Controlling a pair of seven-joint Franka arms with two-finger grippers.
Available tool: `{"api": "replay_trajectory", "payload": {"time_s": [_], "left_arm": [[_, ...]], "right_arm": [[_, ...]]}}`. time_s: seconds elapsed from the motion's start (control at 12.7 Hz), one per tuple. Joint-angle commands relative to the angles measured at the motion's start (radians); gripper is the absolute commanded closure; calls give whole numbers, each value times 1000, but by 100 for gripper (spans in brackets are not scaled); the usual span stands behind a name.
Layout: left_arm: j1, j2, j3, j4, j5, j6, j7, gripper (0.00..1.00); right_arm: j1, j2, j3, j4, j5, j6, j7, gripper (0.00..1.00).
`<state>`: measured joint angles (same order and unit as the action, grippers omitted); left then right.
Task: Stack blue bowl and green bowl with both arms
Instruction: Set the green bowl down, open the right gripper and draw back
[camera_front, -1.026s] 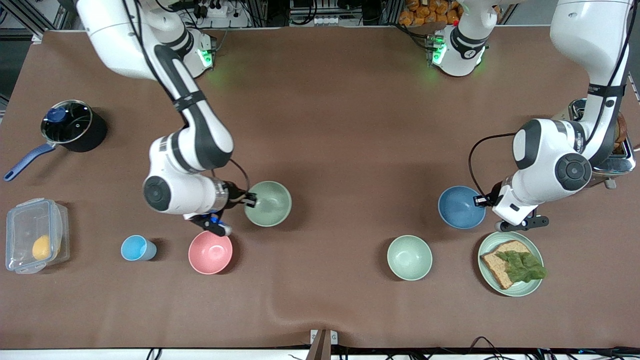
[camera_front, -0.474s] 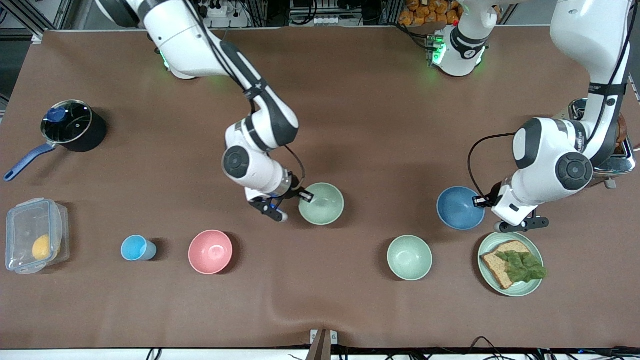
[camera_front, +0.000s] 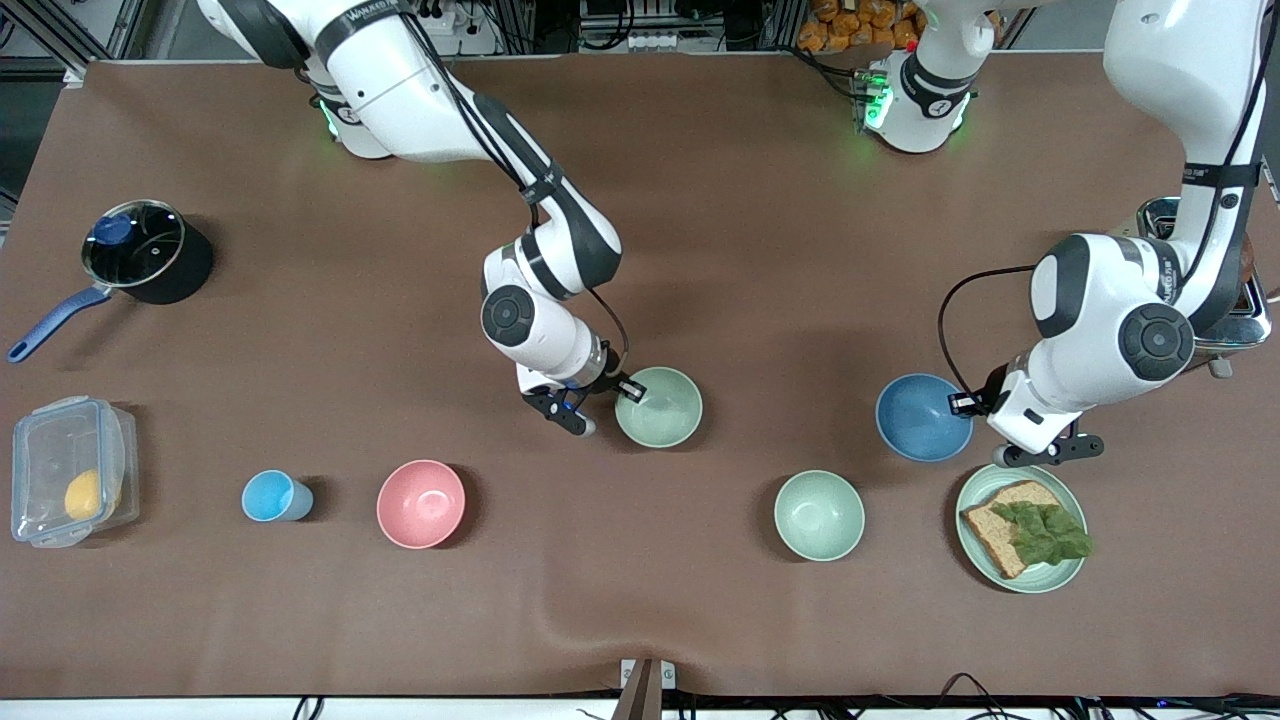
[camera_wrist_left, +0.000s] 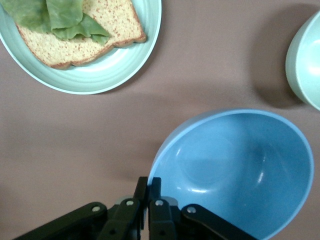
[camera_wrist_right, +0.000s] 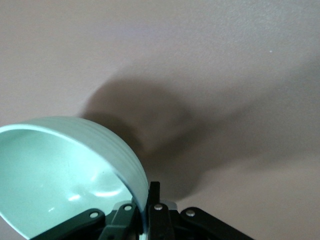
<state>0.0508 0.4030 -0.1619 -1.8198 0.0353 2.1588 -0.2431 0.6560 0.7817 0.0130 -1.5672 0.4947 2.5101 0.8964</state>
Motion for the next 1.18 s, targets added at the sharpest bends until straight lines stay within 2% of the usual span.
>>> {"api": "replay_trajectory", "payload": {"time_s": [0.0,0.08,0.16,0.24,0.32,0.71,1.11], "left_arm": [[6,-29,-11,-3,15,-22,-1,100],[9,-29,-13,-1,15,-22,2,100],[9,-30,-13,-1,15,-22,7,100],[9,-30,-14,-1,15,-22,8,100],[9,-32,-14,-1,15,-22,8,100],[7,-47,-30,10,11,-22,13,100],[12,-93,-79,10,6,-23,16,100]], "right_arm": [[31,39,-7,24,25,52,42,92],[31,42,-7,33,27,50,45,68],[31,39,-7,36,27,52,49,29],[33,37,-7,50,24,52,74,11],[40,34,-8,68,21,50,102,1],[17,-22,-19,85,21,32,235,0],[-87,-47,-24,102,27,-50,243,0]]}}
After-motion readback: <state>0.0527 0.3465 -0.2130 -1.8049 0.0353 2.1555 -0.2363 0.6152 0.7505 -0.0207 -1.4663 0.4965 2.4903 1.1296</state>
